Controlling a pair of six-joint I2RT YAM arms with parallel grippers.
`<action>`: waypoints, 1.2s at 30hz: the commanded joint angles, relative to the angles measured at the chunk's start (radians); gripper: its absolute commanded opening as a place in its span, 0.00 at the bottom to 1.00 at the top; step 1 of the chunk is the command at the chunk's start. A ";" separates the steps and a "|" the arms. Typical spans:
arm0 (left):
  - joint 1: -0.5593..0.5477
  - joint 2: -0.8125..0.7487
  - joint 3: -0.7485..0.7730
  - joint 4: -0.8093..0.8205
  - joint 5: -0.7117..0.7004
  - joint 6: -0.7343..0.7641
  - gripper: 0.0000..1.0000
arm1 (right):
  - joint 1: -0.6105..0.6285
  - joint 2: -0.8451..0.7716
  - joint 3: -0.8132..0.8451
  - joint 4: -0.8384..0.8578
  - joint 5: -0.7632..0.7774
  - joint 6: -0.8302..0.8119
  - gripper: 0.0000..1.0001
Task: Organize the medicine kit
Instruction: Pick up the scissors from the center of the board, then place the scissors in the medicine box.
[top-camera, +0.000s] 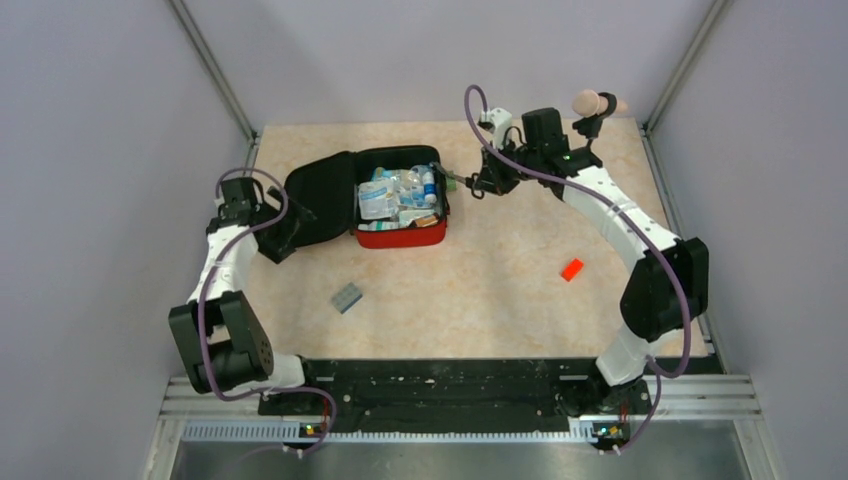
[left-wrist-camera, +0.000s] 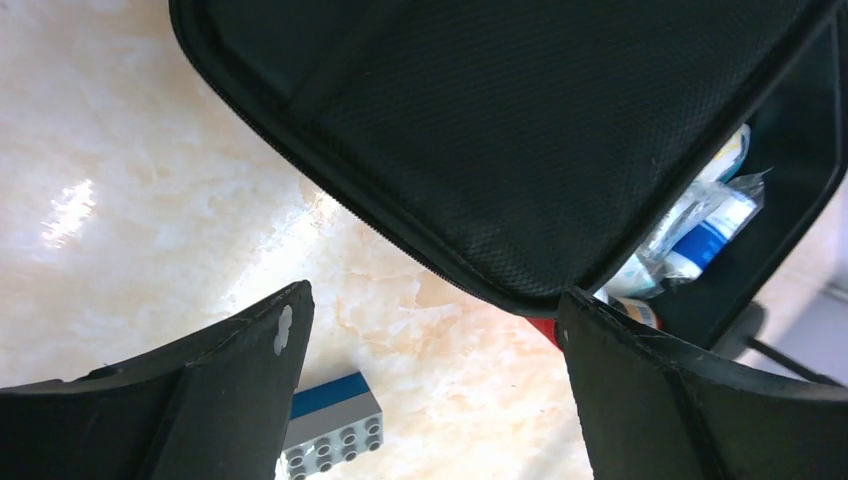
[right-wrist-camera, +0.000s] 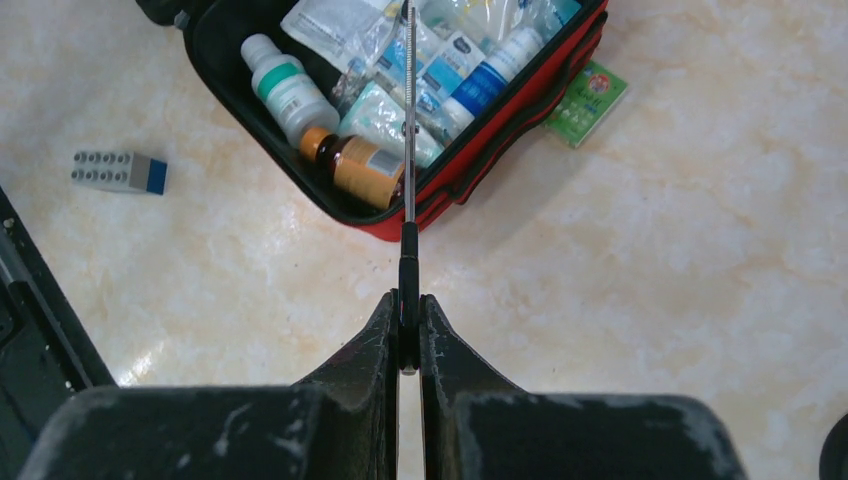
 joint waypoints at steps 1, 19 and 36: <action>0.072 0.008 -0.076 0.186 0.193 -0.127 0.98 | 0.004 0.029 0.061 0.085 0.008 0.054 0.00; 0.341 0.223 -0.374 0.881 0.481 -0.441 0.95 | 0.009 0.180 0.248 0.043 0.024 0.079 0.00; 0.350 0.435 -0.299 1.196 0.460 -0.424 0.86 | 0.016 0.137 0.201 -0.007 0.076 0.007 0.00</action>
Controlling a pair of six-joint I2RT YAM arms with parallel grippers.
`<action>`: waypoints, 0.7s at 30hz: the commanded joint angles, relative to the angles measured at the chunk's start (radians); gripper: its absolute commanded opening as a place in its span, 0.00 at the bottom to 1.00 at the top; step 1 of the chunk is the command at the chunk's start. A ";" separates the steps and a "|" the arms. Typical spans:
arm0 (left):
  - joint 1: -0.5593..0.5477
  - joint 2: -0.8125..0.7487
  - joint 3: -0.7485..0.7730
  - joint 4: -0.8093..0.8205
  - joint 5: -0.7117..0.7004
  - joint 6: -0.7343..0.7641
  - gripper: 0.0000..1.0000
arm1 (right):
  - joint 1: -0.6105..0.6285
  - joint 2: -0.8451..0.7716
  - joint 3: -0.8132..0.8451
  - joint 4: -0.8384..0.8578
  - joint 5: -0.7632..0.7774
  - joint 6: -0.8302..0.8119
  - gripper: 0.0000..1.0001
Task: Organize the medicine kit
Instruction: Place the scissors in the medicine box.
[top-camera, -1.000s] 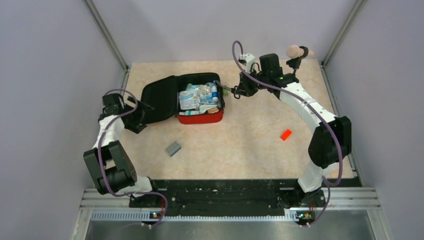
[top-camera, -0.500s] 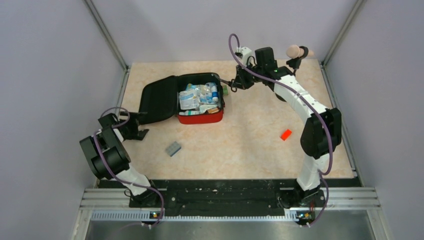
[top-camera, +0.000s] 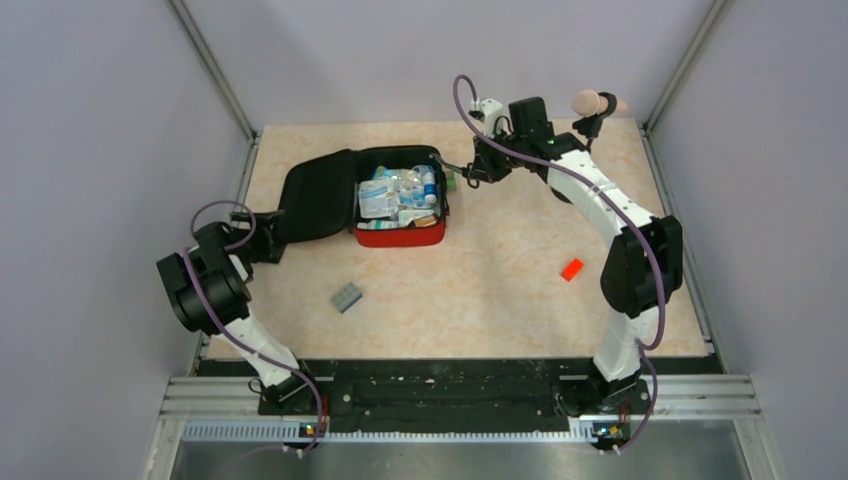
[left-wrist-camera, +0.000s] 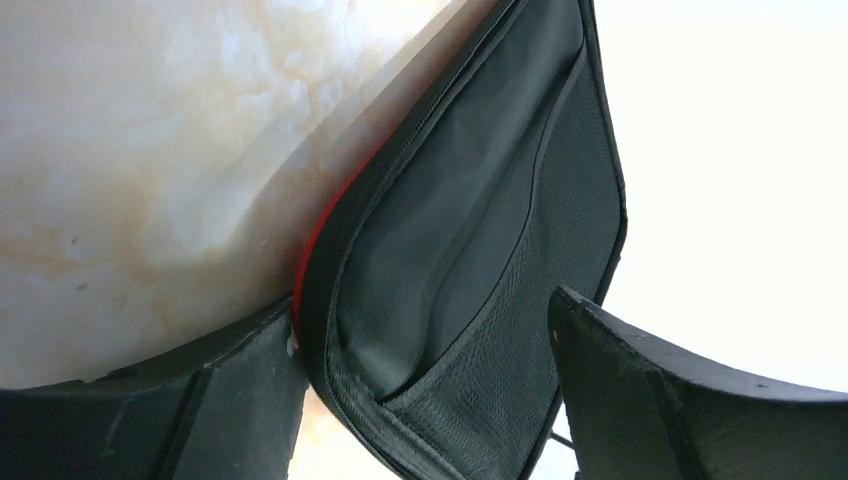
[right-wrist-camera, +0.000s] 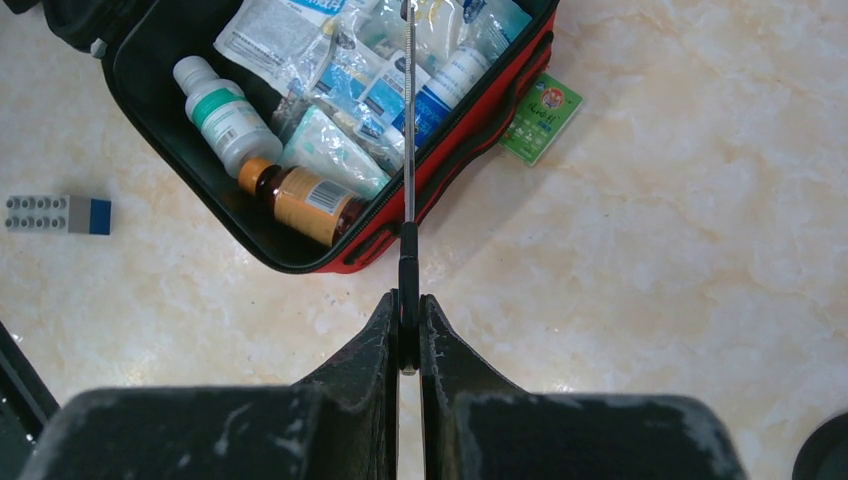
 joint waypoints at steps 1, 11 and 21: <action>0.008 0.014 0.051 0.121 0.013 0.047 0.85 | 0.012 -0.049 0.003 0.011 0.005 -0.021 0.00; -0.014 -0.141 0.071 0.116 0.075 0.143 0.71 | 0.012 -0.051 -0.008 0.035 -0.019 -0.006 0.00; -0.058 -0.294 0.125 0.024 0.121 0.383 0.51 | 0.013 -0.034 -0.007 0.064 -0.068 0.038 0.00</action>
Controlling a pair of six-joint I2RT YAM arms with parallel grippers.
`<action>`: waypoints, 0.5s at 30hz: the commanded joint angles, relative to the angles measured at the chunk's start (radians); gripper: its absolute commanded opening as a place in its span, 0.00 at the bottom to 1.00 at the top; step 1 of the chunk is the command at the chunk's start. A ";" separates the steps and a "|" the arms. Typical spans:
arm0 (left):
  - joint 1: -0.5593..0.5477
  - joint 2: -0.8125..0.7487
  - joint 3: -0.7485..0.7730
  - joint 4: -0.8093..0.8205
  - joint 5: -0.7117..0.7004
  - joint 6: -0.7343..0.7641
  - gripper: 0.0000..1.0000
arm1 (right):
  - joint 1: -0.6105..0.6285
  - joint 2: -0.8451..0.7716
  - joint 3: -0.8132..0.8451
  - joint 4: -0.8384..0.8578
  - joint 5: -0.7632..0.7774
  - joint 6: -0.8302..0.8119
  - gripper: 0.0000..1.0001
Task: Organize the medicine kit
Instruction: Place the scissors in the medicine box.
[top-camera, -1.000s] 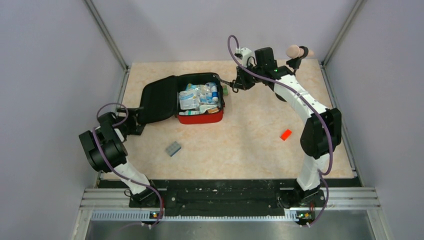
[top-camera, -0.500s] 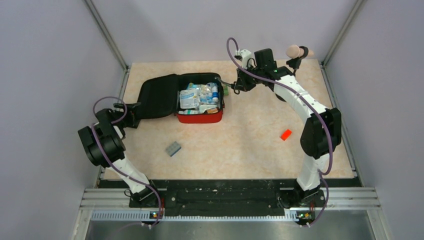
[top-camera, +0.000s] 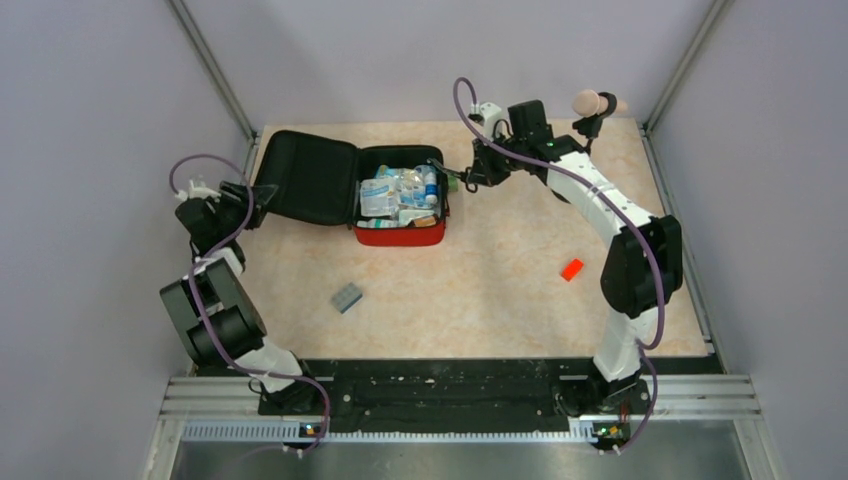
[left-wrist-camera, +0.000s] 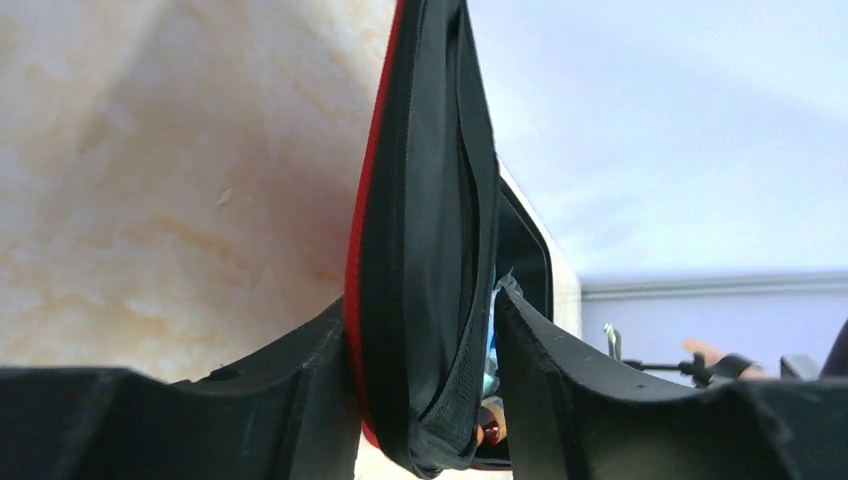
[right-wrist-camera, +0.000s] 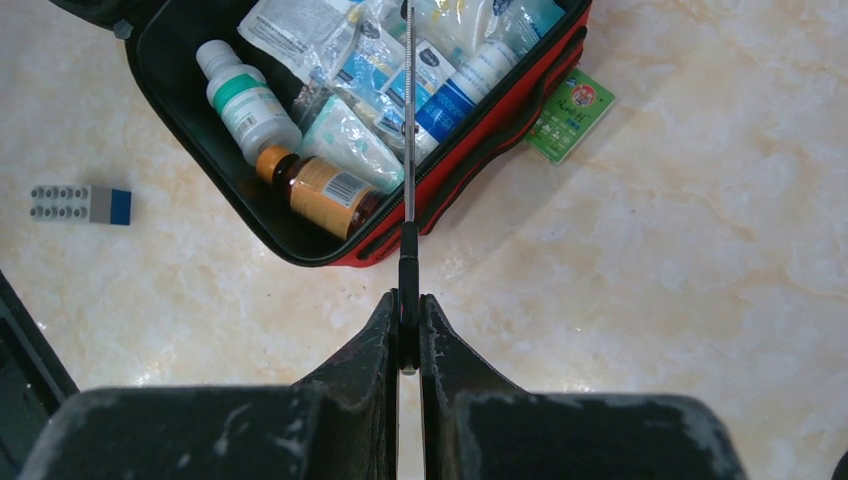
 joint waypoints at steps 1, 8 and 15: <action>-0.043 -0.072 0.078 -0.021 0.047 0.170 0.49 | 0.015 -0.029 0.032 0.064 -0.041 0.046 0.00; -0.164 -0.164 0.173 -0.172 0.000 0.397 0.37 | 0.065 0.014 0.131 0.091 -0.022 0.113 0.00; -0.269 -0.199 0.240 -0.265 -0.101 0.487 0.39 | 0.110 0.039 0.168 0.135 -0.038 0.149 0.00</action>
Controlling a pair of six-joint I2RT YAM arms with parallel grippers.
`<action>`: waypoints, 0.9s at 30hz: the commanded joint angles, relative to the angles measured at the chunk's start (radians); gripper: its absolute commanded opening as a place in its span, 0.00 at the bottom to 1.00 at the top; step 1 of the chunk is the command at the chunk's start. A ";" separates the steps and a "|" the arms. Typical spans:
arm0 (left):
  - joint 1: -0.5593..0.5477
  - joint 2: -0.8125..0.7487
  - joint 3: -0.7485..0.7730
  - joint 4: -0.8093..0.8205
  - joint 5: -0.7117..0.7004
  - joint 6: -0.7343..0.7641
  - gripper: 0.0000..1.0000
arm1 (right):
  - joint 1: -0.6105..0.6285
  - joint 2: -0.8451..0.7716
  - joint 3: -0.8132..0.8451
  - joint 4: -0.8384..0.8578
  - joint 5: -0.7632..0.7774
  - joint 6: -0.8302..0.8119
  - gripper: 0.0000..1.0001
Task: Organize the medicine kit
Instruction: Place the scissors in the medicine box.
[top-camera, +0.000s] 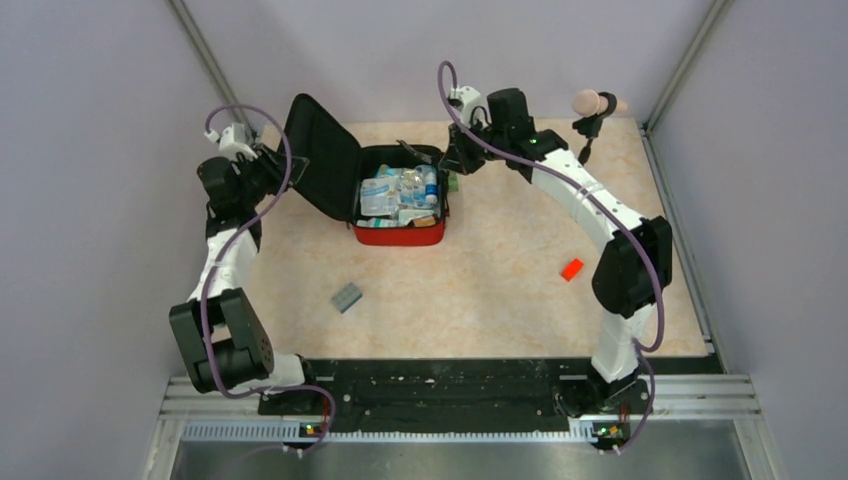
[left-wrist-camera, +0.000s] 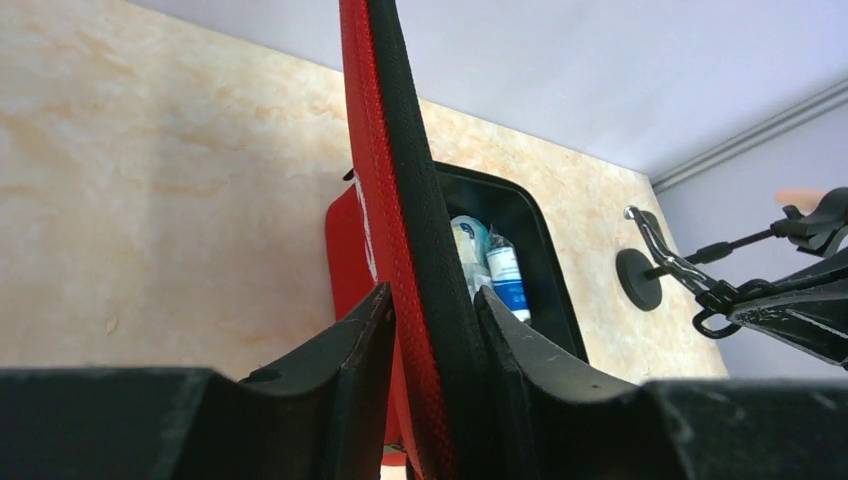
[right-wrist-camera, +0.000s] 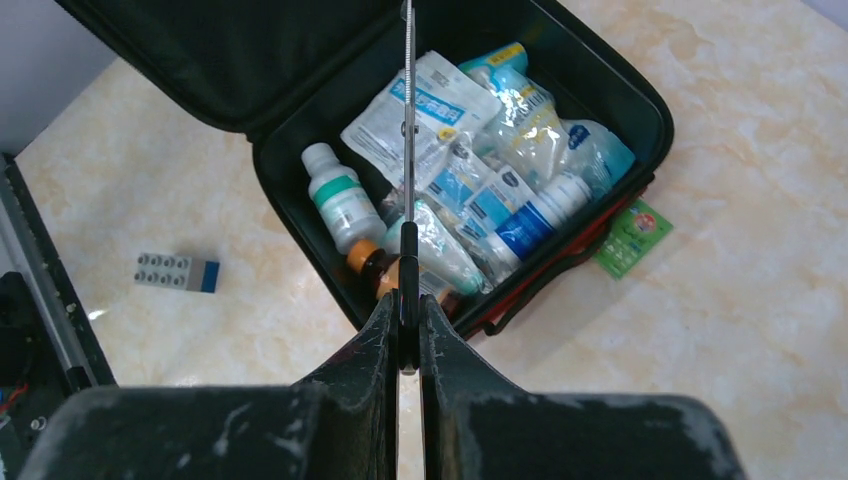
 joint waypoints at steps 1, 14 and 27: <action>-0.044 -0.029 0.060 -0.047 -0.054 0.094 0.38 | 0.024 0.024 0.061 0.069 -0.026 0.055 0.00; -0.227 -0.080 0.120 -0.215 -0.075 0.312 0.51 | 0.104 0.254 0.442 0.189 -0.168 0.175 0.00; -0.258 -0.101 0.220 -0.362 -0.067 0.441 0.52 | 0.108 0.292 0.524 0.140 -0.245 -0.044 0.00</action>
